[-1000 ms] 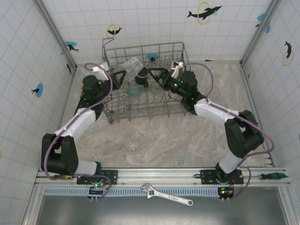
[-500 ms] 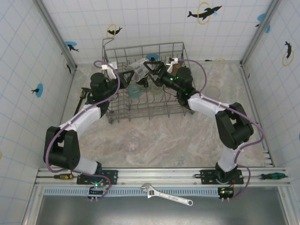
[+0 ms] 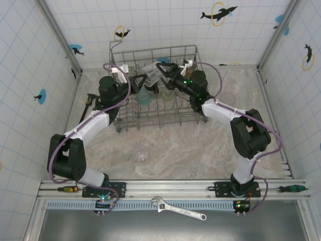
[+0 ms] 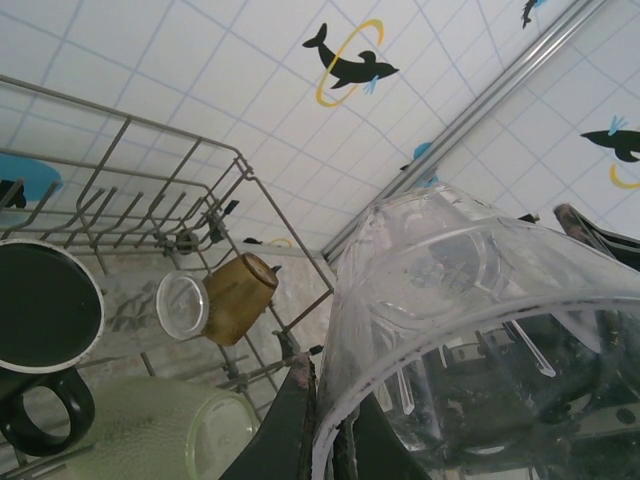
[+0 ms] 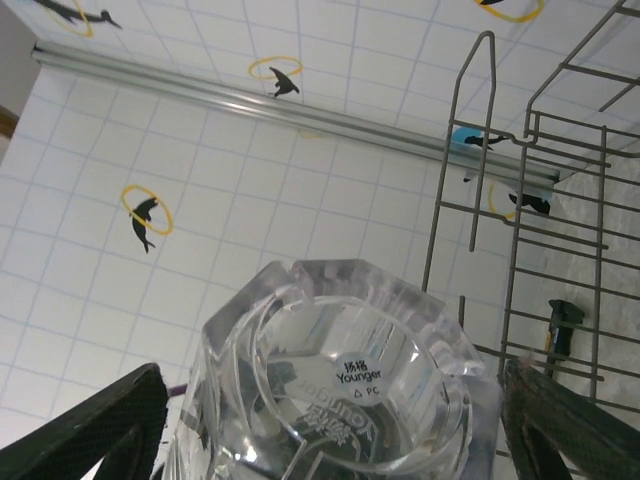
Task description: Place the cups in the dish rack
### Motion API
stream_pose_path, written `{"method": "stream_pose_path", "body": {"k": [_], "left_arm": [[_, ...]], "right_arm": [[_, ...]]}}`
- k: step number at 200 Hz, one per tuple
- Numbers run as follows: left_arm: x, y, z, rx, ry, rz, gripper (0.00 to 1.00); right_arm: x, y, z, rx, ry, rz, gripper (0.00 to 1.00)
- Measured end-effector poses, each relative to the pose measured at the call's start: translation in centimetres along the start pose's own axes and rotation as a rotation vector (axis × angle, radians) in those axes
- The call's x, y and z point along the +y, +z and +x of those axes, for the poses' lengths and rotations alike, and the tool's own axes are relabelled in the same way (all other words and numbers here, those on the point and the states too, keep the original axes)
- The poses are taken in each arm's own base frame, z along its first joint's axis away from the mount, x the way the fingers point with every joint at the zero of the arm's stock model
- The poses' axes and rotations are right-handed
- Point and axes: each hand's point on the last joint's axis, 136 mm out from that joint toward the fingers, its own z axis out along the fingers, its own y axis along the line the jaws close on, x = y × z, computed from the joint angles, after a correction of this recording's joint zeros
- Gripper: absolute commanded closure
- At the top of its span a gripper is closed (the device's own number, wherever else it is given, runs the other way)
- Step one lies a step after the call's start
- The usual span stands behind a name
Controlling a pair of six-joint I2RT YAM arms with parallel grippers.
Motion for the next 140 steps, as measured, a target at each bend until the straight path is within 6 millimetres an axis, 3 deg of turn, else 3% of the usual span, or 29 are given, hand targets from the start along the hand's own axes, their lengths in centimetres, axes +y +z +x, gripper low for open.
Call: {"method": "stream_pose_path", "body": {"k": [109,140], "left_arm": [[0.09,0.02,0.23,0.015,-0.004,0.000,1.00],[-0.24,0.06,0.04,0.017,0.010,0.010,1.00]], "right_arm": [[-0.51,0.26,-0.67,0.004,0.066,-0.030,0.34],[-0.14,0.16,-0.71,0.016,0.063,-0.047,0.33]]}}
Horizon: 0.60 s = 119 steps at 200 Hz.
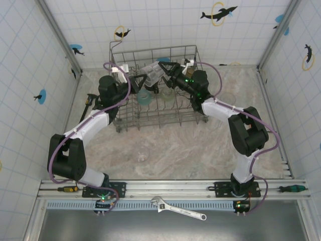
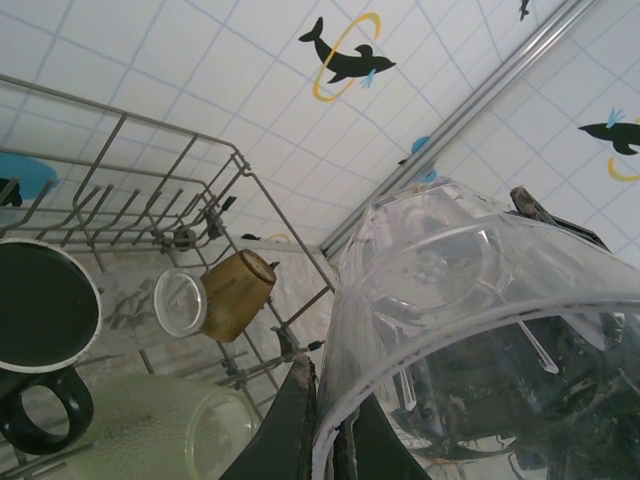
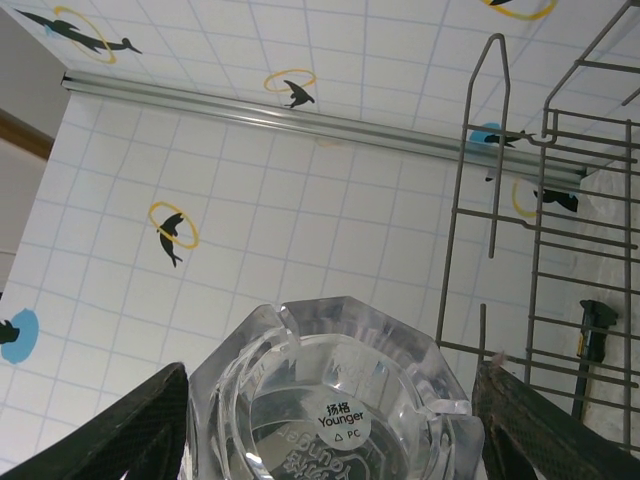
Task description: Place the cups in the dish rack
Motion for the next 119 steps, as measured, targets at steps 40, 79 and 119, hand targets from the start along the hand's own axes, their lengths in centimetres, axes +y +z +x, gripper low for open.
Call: {"method": "stream_pose_path", "body": {"k": [40,79,119], "left_arm": [[-0.3,0.1,-0.1,0.011,0.023,0.007,1.00],[-0.5,0.1,-0.4,0.010,0.038,0.011,1.00],[-0.5,0.5,0.3,0.042,0.027,0.030,1.00]], "right_arm": [[0.3,-0.2,0.0,0.043,-0.010,-0.024,0.26],[0.7,0.0,0.2,0.092,-0.038,-0.037,0.20],[0.6,0.0,1.2,0.148,-0.047,-0.043,0.26]]}}
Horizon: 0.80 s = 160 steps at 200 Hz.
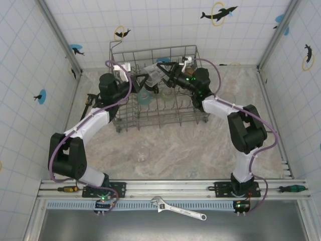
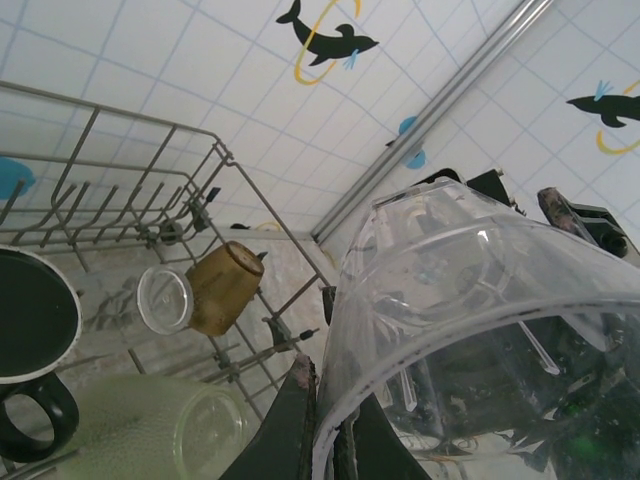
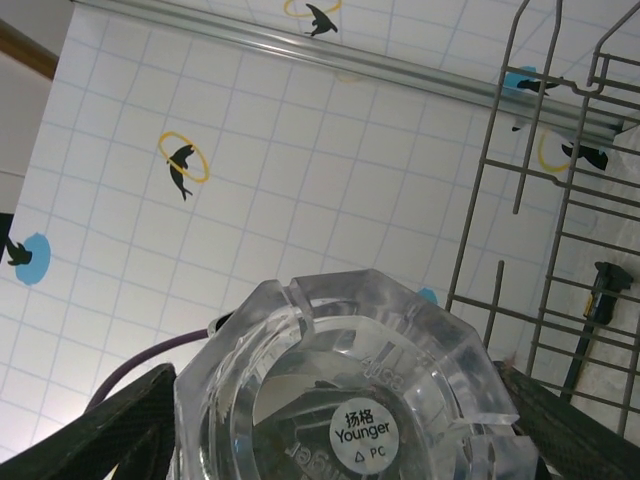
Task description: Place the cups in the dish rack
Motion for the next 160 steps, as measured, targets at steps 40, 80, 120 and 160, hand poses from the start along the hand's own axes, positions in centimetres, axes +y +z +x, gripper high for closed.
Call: {"method": "stream_pose_path", "body": {"k": [40,80,120,160], "left_arm": [[-0.1,0.2,0.1,0.010,-0.002,0.011,1.00],[0.1,0.3,0.0,0.010,0.003,-0.006,0.68],[2.3,-0.1,-0.1,-0.009,0.012,-0.141,0.31],[3.9,-2.8,-2.2,-0.086,0.076,-0.350,0.16]], "right_arm": [[0.1,-0.2,-0.3,0.000,0.006,-0.004,0.40],[0.3,-0.4,-0.4,0.005,-0.017,-0.014,0.47],[-1.0,-0.5,-0.6,0.002,-0.097,0.036,0.52],[-3.4,-0.9,-1.2,-0.020,-0.191,0.150,0.55]]}}
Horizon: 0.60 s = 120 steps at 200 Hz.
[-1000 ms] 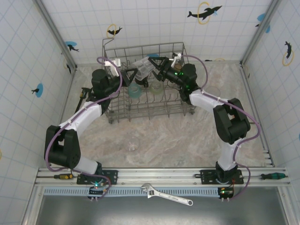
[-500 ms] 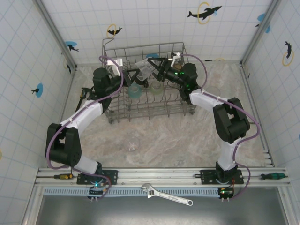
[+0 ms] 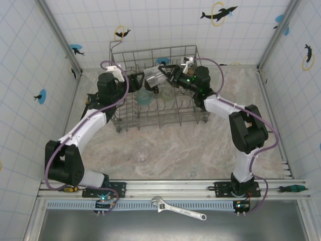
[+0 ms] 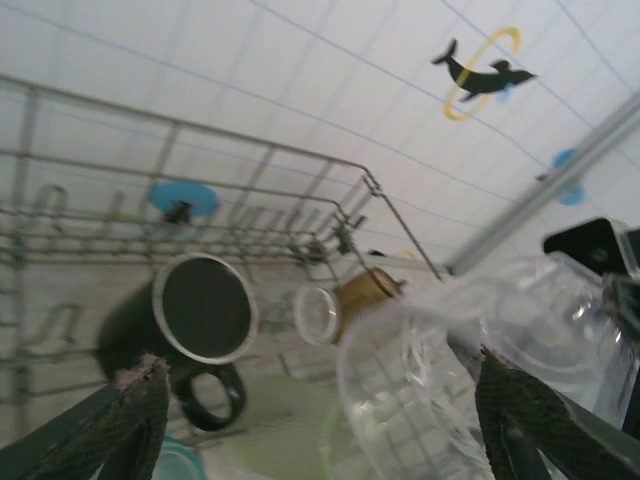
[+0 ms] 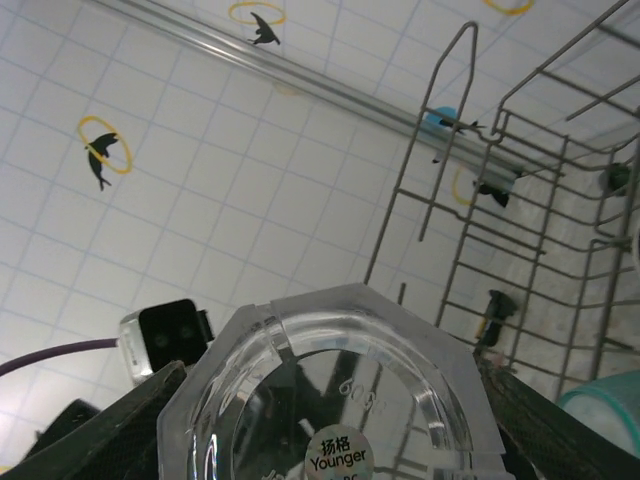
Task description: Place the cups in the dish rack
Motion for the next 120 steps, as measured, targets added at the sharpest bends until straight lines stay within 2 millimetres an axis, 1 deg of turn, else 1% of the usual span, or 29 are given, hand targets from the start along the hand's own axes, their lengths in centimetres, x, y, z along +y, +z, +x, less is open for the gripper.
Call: {"method": "stream_pose_path", "body": {"k": [8,23,44,60,81,96,112,120], "left_arm": [[0.3,-0.6,-0.9,-0.032,0.022,-0.042,0.15],[0.8,-1.7,-2.5,-0.086,0.058,-0.108,0.13],[1.5,-3.2,-4.1,-0.143,0.092,-0.185,0.11],[2.4,-4.0,-4.7,-0.161,0.110,-0.239,0.10],[4.1,-4.7,-5.0,-0.162,0.123,-0.308,0.09],[5.8,-5.2,-5.0,-0.153,0.116,-0.363,0.09],[7.6,-6.0,-5.3,-0.154,0.102,-0.412,0.08],[8.6,-6.4,-5.4,-0.157,0.093,-0.437,0.05]], "right_arm": [[-0.5,0.0,0.2,0.008,-0.024,0.026,0.57],[-1.6,0.3,1.0,0.035,-0.060,0.079,0.58],[-1.9,1.0,2.0,0.066,-0.118,0.127,0.60],[-1.3,1.7,2.4,0.084,-0.181,0.145,0.60],[0.3,3.0,3.2,0.106,-0.290,0.156,0.60],[1.4,3.9,4.2,0.128,-0.377,0.165,0.60],[2.1,4.8,5.4,0.148,-0.464,0.181,0.60],[2.2,5.1,6.0,0.162,-0.501,0.187,0.60]]}}
